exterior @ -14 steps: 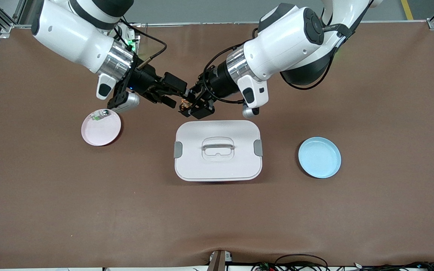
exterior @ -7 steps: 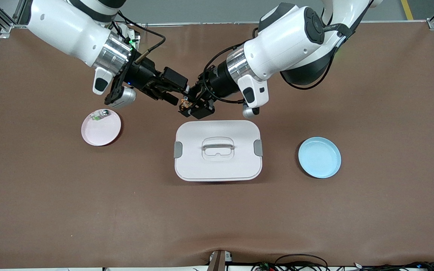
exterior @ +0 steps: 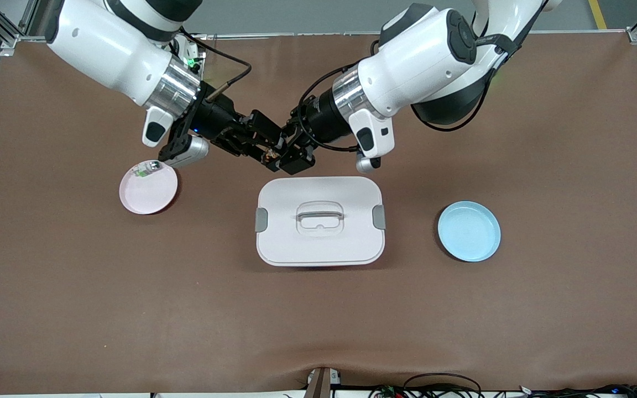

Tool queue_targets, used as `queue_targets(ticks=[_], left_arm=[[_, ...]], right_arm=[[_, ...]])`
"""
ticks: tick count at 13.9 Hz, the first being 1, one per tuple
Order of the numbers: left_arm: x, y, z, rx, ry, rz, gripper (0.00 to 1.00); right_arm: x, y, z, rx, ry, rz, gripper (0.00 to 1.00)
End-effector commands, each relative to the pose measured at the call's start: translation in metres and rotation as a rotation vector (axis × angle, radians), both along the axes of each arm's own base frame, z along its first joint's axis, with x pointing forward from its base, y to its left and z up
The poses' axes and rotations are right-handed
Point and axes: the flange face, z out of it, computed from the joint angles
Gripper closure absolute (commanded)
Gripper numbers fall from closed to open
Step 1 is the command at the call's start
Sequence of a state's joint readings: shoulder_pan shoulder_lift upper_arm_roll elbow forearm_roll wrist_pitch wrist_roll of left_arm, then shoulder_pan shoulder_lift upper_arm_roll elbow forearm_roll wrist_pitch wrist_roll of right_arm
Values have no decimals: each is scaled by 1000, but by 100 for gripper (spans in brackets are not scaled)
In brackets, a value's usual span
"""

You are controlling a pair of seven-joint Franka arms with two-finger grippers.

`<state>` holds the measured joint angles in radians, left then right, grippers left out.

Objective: Transfer orange switch to right arm and place
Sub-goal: 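Open the left gripper and carry the switch toward the pink plate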

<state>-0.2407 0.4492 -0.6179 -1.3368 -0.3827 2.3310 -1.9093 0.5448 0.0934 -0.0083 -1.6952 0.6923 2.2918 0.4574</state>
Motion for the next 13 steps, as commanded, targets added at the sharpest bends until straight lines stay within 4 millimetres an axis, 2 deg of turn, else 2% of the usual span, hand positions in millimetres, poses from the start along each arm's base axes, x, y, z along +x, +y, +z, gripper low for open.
queue_targets(ticks=[1,8,10,11,12,13], left_arm=[[-4,-1,8,-1,-16,9,72],[-3,0,9,-2,-19,10,70],[-3,0,9,5,-31,6,54],[-4,0,10,5,-31,8,34],[-4,1,12,7,-34,11,0],[-4,2,14,6,-37,12,0]], right_arm=[[2,4,8,-2,-3,-9,100],[0,4,0,-14,35,0,100],[-1,4,-2,-22,43,10,100],[0,0,-2,-39,42,22,100],[0,-1,-3,-69,38,38,100],[1,-3,-3,-100,27,48,100]])
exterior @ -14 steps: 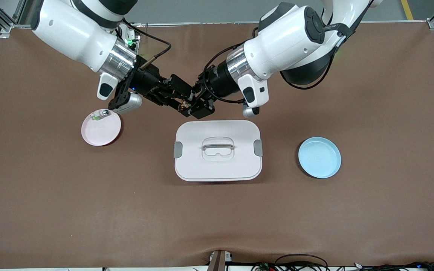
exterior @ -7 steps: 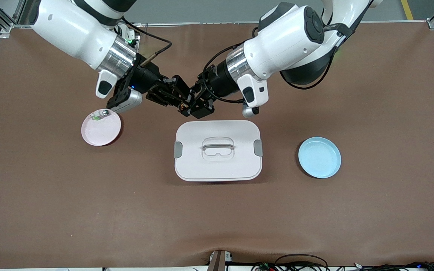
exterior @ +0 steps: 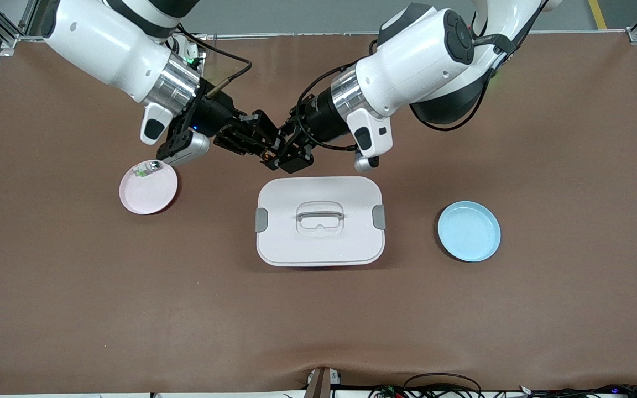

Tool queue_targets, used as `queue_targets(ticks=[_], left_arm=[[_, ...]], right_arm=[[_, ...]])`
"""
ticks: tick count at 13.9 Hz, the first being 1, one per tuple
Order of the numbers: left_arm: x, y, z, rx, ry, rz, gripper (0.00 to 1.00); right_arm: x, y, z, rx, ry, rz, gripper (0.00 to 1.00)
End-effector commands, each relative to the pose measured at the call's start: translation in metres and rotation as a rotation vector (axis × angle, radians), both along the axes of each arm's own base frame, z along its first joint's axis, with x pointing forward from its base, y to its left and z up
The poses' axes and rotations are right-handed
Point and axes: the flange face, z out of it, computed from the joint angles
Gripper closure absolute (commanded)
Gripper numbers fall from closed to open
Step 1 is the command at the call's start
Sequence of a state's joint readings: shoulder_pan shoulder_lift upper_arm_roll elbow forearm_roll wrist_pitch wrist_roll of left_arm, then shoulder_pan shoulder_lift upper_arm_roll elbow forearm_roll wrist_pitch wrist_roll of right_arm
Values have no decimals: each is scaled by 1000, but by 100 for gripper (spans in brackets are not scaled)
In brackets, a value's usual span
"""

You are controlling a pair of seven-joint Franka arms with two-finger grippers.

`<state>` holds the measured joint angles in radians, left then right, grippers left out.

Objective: Transfer orange switch to right arm and place
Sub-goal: 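Open the left gripper and carry the switch toward the pink plate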

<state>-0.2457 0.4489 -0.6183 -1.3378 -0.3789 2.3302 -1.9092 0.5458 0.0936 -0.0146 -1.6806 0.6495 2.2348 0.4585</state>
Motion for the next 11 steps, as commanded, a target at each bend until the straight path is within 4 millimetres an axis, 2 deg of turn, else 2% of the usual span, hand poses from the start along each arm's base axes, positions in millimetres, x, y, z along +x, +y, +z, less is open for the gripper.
queue_targets(ticks=[1,3,6,10,11], left_arm=[[-2,6,19,0,-40,22,0],[2,11,20,0,-43,30,0],[7,18,21,2,-53,36,0],[16,30,24,37,-91,51,0],[24,43,28,40,-97,71,0]], right_arm=[[2,-3,-6,-77,11,23,100],[3,-7,-9,-99,10,55,100],[8,-24,-18,-142,4,142,100],[18,-63,-34,-309,-30,275,100],[22,-75,-39,-338,-41,312,100]])
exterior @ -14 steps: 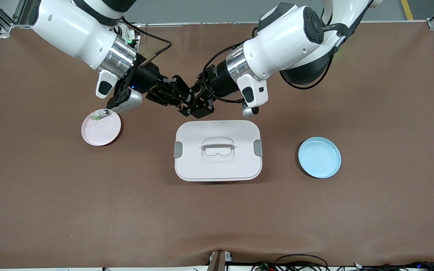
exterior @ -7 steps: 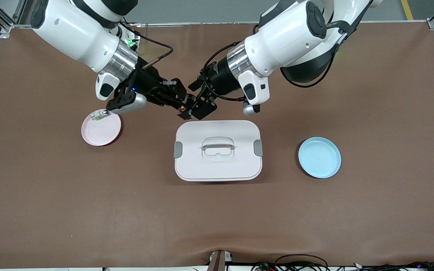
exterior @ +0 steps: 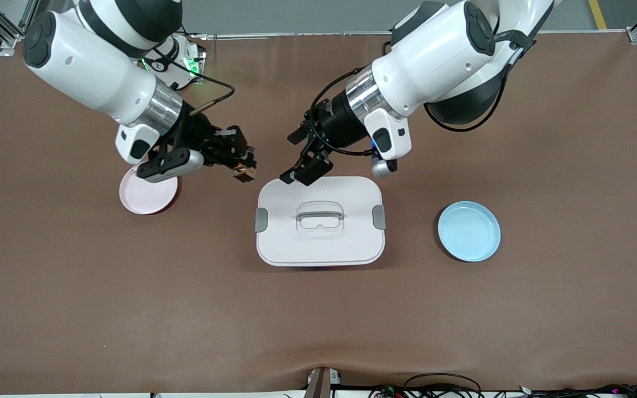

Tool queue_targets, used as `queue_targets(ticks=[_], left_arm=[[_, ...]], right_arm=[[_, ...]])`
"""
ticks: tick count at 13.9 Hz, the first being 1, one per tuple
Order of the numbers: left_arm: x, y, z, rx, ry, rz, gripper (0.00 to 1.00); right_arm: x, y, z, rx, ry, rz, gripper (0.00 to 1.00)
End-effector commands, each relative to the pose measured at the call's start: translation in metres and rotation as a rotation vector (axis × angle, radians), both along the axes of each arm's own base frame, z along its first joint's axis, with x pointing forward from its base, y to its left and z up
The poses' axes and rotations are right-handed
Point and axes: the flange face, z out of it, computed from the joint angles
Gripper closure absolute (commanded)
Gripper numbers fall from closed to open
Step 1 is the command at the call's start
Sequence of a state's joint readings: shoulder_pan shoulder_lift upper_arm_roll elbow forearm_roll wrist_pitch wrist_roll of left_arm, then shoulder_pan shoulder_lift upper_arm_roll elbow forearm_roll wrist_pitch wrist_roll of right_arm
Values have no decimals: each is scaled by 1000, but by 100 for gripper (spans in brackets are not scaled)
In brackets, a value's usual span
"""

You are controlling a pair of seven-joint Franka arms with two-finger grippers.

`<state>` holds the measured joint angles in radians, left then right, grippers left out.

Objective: Transfer orange switch to right arm and place
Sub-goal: 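Open the left gripper and carry the switch toward the pink plate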

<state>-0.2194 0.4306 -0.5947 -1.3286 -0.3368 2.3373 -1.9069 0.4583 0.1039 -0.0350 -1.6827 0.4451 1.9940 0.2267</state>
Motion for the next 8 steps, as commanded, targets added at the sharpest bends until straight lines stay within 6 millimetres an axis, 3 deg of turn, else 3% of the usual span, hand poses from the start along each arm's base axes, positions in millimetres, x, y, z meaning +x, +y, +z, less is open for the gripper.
queue_targets(ticks=[1,3,4,6,8], left_arm=[[10,27,14,30,-37,35,0],[10,29,5,100,-35,3,0],[8,29,-3,152,-51,-25,0],[14,48,-15,226,1,-56,0],[10,62,-20,307,-8,-204,0]], right_arm=[[12,-33,-10,-91,-47,153,100],[19,-65,-20,-142,-101,397,100],[22,-84,-25,-147,-99,429,100],[25,-110,-29,-221,-98,514,100],[26,-127,-33,-315,-120,642,100]])
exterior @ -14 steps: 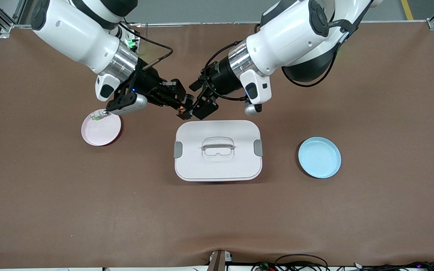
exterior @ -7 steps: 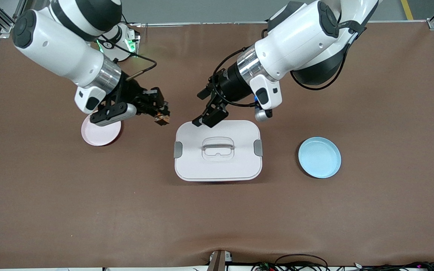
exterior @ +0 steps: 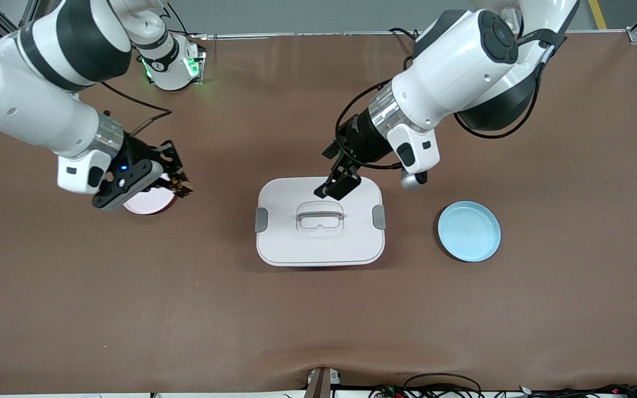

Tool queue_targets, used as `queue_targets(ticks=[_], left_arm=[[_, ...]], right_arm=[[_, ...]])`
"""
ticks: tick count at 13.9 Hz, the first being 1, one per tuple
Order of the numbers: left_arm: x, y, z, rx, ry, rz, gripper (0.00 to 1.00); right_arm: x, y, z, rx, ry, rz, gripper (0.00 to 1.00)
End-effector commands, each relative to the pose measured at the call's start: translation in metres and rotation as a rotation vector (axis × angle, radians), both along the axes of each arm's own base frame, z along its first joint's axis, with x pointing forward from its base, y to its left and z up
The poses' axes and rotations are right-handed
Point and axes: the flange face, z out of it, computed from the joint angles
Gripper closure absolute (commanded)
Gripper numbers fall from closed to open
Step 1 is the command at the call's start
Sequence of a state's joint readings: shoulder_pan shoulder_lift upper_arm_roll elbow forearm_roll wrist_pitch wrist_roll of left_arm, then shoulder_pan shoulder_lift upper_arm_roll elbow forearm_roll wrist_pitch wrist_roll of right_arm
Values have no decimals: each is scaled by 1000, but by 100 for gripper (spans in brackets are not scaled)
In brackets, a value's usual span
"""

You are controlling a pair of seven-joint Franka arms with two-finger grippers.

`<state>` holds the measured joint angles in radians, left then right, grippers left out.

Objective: Transfer orange switch to right arm and place
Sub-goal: 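Open the left gripper and carry the switch toward the pink plate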

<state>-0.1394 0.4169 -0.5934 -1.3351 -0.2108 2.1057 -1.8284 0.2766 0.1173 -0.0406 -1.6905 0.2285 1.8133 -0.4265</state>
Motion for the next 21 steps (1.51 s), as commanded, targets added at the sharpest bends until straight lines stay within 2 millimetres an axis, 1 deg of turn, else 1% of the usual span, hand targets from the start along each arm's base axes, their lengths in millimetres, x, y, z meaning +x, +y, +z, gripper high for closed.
queue_targets(ticks=[1,2,3,5,6,7,9,10,11,12,13,14,15,16,17,18,19,21], left_arm=[[-9,24,-3,125,-19,-200,0],[-9,38,-6,208,-48,-296,0],[-10,47,-6,295,-99,-395,0],[-8,63,-9,438,-180,-598,0],[-4,74,-7,544,-242,-700,0],[1,87,-5,600,-272,-761,0],[11,126,-11,614,-200,-826,0],[14,142,-11,616,-192,-878,0],[19,169,-4,622,-192,-936,0],[24,192,-3,616,-183,-984,0],[26,213,-3,584,-166,-1028,0],[27,236,4,566,-167,-1063,0],[27,255,3,550,-172,-1115,0],[21,267,7,541,-186,-1165,0],[16,275,9,527,-197,-1198,0],[12,284,14,527,-209,-1214,0],[10,294,18,527,-216,-1221,0],[8,312,28,525,-240,-1233,0]], right_arm=[[0,-24,-1,-91,-33,146,100],[2,-36,-3,-98,-40,203,100],[4,-52,-4,-95,-50,252,100],[7,-72,-6,-93,-68,343,100],[8,-80,-6,-92,-70,354,100],[8,-85,-10,-92,-71,370,100],[8,-90,-10,-92,-79,395,100],[9,-93,-13,-101,-79,400,100],[10,-95,-14,-117,-91,435,100],[13,-95,-15,-126,-110,469,100],[12,-96,-19,-128,-112,484,100],[11,-98,-19,-132,-112,487,100],[11,-103,-18,-147,-109,494,100],[9,-105,-14,-156,-111,500,100],[7,-106,-18,-158,-101,500,100],[4,-113,-17,-158,-101,490,100],[0,-125,-20,-157,-92,476,100],[-17,-143,-21,-155,-93,483,100]])
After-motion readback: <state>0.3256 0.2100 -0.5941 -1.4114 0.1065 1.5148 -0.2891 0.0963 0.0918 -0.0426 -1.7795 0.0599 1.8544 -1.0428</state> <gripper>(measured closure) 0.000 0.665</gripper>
